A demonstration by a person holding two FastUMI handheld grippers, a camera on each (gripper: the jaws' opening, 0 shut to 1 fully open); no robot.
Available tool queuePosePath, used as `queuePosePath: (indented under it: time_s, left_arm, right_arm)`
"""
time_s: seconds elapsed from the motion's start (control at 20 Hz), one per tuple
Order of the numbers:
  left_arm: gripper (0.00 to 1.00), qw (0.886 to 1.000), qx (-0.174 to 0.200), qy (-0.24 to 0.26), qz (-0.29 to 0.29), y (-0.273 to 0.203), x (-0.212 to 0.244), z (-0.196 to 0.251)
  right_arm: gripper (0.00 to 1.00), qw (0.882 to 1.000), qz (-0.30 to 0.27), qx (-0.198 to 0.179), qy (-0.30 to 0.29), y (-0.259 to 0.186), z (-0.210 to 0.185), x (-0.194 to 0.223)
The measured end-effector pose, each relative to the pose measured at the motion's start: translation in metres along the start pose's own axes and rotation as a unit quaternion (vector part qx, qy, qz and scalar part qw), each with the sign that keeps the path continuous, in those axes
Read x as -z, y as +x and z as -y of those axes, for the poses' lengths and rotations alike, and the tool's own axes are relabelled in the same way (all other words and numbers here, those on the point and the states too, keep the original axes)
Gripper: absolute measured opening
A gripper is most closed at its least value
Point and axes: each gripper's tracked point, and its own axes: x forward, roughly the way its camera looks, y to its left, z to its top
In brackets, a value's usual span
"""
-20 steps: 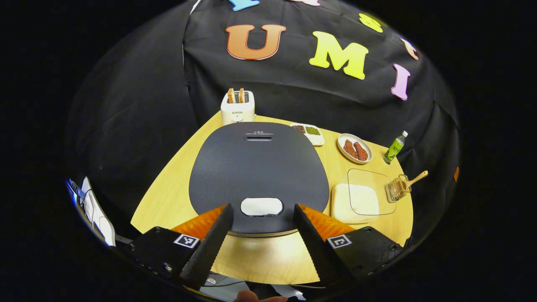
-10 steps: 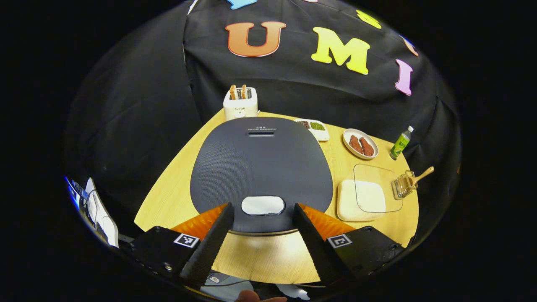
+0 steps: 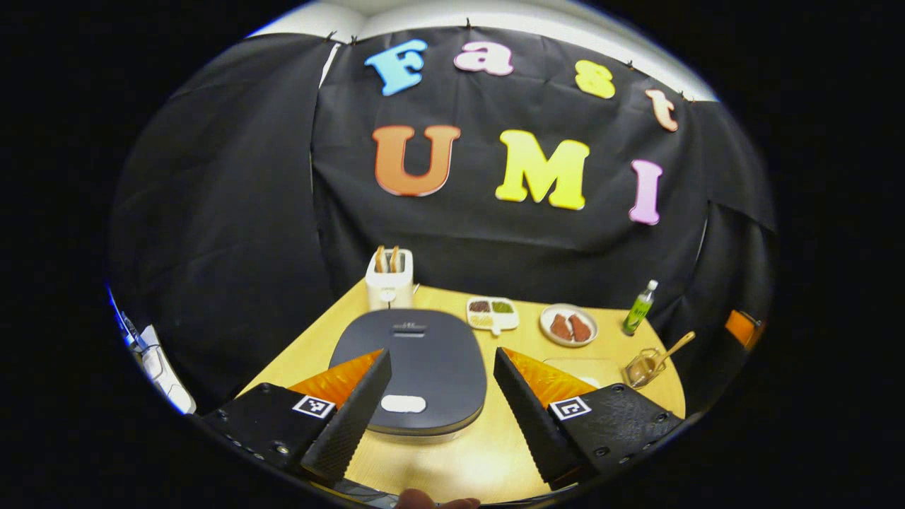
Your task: Close the left gripper, press the button to open the rice cooker; take a wooden spoon from the chopstick holder with the right hand, scoop a spoonful of rice and pour it into the rice cooker, then put the wooden spoon back into the chopstick holder.
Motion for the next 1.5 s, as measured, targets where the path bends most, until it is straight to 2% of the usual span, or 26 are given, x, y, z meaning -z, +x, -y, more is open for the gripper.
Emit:
queuePosePath:
  time_s: [0.15, 0.3, 0.5, 0.75, 1.05, 1.5]
  left_arm:
    - [0.95, 0.998, 0.025, -0.011, 0.048, -0.043, -0.034, 0.005]
    - [0.95, 0.995, 0.033, -0.014, 0.092, -0.088, -0.053, -0.004]
    - [0.95, 0.992, 0.044, -0.001, 0.122, -0.149, -0.046, -0.015]
    - [0.95, 0.987, 0.036, 0.039, 0.149, -0.201, -0.022, -0.032]
    - [0.94, 0.982, 0.047, 0.059, 0.175, -0.228, -0.020, -0.032]
    - [0.94, 0.981, 0.047, 0.043, 0.183, -0.227, -0.031, -0.032]
  right_arm:
    - [1.00, 0.999, 0.034, 0.002, -0.009, -0.031, -0.025, -0.020]
    - [0.99, 0.998, 0.055, 0.006, -0.012, -0.073, -0.060, -0.030]
    - [1.00, 0.997, 0.071, 0.001, -0.019, -0.129, -0.114, -0.027]
    - [1.00, 0.997, 0.078, 0.000, -0.028, -0.187, -0.164, -0.010]
    - [1.00, 0.996, 0.076, -0.004, -0.047, -0.219, -0.197, -0.001]
    - [0.99, 0.994, 0.091, 0.002, -0.053, -0.217, -0.208, -0.017]
